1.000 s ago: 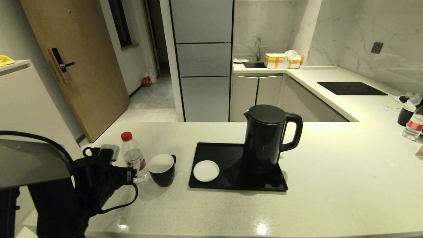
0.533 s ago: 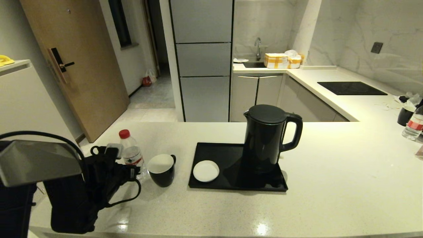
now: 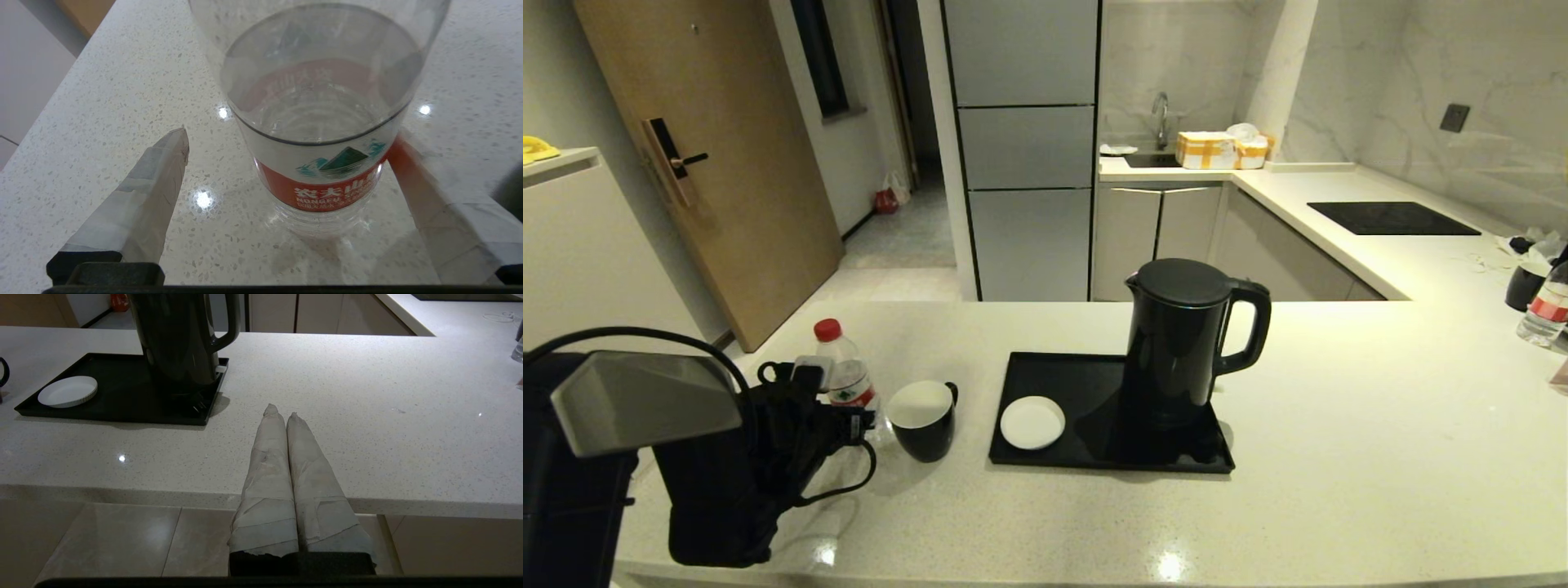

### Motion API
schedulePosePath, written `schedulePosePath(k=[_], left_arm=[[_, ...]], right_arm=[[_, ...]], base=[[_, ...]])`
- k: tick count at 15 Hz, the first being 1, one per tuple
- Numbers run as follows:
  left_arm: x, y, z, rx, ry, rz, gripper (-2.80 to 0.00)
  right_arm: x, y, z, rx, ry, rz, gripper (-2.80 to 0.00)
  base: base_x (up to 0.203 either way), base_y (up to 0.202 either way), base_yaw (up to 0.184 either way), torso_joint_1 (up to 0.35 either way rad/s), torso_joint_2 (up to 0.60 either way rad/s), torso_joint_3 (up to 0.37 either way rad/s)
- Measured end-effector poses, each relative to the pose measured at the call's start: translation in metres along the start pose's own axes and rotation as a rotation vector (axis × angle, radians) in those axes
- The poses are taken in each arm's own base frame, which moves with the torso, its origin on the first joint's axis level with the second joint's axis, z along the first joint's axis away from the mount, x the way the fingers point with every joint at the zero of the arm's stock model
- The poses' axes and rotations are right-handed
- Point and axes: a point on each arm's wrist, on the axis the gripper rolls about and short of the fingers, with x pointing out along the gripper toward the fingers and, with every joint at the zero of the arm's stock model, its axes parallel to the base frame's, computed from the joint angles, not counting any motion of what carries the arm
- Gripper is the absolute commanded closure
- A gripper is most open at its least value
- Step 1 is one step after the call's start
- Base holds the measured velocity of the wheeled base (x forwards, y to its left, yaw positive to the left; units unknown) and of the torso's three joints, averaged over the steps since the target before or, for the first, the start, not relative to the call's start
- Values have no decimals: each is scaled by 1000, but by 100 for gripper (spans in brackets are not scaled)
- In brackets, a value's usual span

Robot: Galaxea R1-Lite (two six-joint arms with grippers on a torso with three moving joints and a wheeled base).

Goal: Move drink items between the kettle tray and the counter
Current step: Return the bottled water to its original position

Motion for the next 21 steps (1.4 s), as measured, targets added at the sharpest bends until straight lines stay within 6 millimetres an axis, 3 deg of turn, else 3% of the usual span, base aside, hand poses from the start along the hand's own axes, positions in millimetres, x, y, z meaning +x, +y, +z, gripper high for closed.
schedulePosePath(k=[5, 6, 21], left_arm=[[11, 2, -4, 8, -7, 11, -280], [12, 2, -4, 7, -9, 12, 0], [7, 2, -3, 19, 2, 6, 0]], right_arm=[[0, 0, 0, 0, 0, 0, 0], [0, 0, 0, 0, 0, 0, 0], [0, 0, 0, 0, 0, 0, 0]], base=[[0, 0, 0, 0, 0, 0], [0, 0, 0, 0, 0, 0], [0, 0, 0, 0, 0, 0]])
